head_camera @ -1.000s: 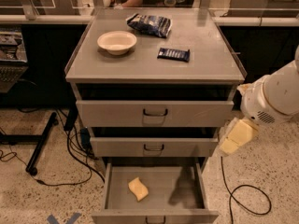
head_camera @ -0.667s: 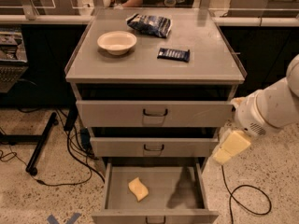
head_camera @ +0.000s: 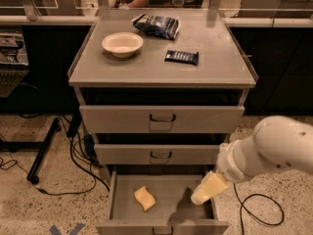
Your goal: Pick sponge from bottom drawer and place on counter
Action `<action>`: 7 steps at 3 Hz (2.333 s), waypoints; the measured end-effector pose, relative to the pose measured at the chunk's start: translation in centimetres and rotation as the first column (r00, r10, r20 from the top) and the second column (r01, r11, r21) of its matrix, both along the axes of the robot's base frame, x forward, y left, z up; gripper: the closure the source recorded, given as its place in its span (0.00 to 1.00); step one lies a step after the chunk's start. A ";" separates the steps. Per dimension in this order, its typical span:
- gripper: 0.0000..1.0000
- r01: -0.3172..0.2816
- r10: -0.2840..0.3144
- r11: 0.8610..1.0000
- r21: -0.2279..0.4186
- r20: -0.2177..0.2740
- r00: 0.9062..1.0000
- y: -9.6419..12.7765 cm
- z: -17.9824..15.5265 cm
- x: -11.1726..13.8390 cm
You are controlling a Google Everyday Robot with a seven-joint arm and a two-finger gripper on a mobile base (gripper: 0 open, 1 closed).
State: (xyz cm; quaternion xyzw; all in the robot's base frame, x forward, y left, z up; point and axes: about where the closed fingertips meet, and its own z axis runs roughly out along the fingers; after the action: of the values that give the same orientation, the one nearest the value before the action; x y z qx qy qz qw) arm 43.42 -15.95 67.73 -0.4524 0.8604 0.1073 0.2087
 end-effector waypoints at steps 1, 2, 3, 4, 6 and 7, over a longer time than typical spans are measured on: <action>0.00 -0.029 0.029 0.999 -0.026 -0.009 1.000 3.4 -5.3 -0.7; 0.00 -0.043 0.041 0.998 -0.051 -0.048 0.998 5.5 -9.6 -0.9; 0.00 -0.042 0.039 0.998 -0.054 -0.056 0.998 6.3 -10.5 -0.8; 0.00 -0.039 0.037 0.998 -0.048 -0.035 0.999 6.4 -10.2 -1.4; 0.00 0.072 -0.071 0.997 0.018 -0.064 0.995 7.8 -18.4 0.2; 0.00 0.113 -0.109 0.993 0.035 -0.089 0.990 8.0 -23.0 2.3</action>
Offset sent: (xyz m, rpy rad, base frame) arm -0.0097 0.0799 -0.1517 -0.0777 0.1047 0.0478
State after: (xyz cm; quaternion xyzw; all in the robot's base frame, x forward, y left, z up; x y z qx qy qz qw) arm 45.73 -7.96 44.71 -0.3945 0.8902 0.1323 0.1856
